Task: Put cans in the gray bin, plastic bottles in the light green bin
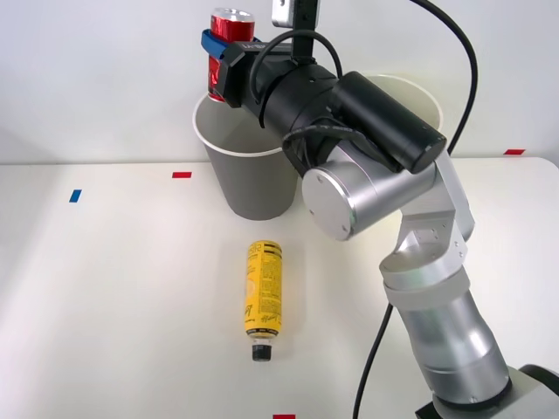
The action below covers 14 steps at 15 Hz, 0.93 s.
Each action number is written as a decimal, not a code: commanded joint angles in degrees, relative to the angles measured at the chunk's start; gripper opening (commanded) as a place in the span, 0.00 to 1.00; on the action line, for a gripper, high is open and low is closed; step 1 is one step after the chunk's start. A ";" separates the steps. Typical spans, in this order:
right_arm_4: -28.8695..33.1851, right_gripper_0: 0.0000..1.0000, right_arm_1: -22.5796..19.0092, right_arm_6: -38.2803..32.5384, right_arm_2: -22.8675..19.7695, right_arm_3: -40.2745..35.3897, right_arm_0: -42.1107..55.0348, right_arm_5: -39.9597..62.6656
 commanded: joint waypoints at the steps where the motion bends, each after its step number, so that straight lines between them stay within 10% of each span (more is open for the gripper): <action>1: 1.33 0.00 0.45 -0.06 -1.54 10.58 -6.95 -6.41; 13: 11.53 0.00 0.45 -0.58 -0.75 22.79 -12.93 -7.99; 14: 11.70 0.12 0.45 -0.85 -0.66 22.79 -12.84 -7.99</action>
